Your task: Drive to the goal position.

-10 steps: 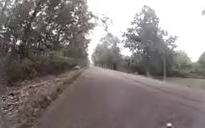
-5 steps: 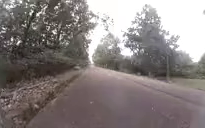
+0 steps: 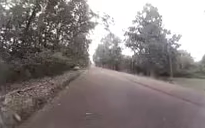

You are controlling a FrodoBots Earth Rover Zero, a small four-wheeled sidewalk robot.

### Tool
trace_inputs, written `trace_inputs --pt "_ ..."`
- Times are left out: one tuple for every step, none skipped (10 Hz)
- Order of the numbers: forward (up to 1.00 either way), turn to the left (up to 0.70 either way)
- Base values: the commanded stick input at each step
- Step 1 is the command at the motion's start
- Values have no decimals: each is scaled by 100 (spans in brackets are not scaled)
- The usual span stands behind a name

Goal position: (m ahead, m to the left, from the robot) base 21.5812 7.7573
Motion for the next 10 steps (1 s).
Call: trace_inputs --pt "70 4" --pt "70 6" --pt "70 5" --pt "70 0" --pt "70 0" --pt "70 0" --pt "70 0" --pt "70 0" --pt "70 0" --pt "70 0"
